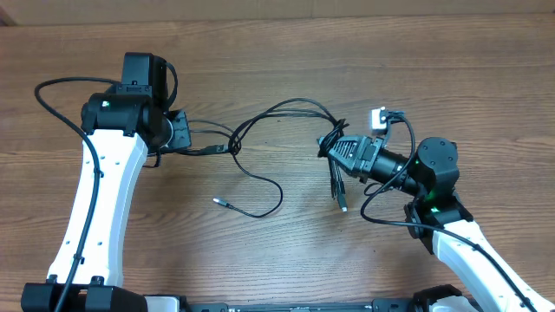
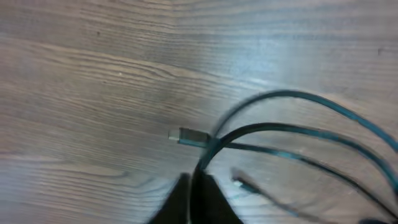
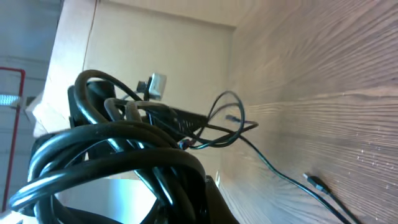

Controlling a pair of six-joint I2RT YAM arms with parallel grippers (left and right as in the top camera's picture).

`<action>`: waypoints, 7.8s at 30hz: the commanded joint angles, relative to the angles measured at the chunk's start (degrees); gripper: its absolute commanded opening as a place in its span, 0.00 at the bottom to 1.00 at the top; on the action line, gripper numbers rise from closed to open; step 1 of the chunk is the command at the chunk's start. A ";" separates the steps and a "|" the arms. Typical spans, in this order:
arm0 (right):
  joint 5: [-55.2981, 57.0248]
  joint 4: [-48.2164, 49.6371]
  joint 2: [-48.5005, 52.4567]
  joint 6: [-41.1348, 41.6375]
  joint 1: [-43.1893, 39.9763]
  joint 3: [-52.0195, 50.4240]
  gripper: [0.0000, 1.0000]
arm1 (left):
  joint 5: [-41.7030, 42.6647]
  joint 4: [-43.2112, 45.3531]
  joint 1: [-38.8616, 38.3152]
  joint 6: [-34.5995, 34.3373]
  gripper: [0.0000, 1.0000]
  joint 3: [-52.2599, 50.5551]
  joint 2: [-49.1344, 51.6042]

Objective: Untangle cables

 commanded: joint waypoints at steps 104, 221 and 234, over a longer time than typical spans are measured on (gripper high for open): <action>-9.44 29.40 -0.15 13.18 -3.17 0.72 0.04 | 42.60 16.35 -8.39 -8.02 0.70 0.87 -0.83; 4.79 -23.10 -0.15 -17.27 -9.66 0.68 0.04 | 80.63 18.29 -0.63 -25.05 0.04 0.90 3.89; 4.57 -23.67 -0.15 -18.34 -9.64 0.68 0.04 | 83.71 18.32 2.19 -41.79 0.04 0.87 3.89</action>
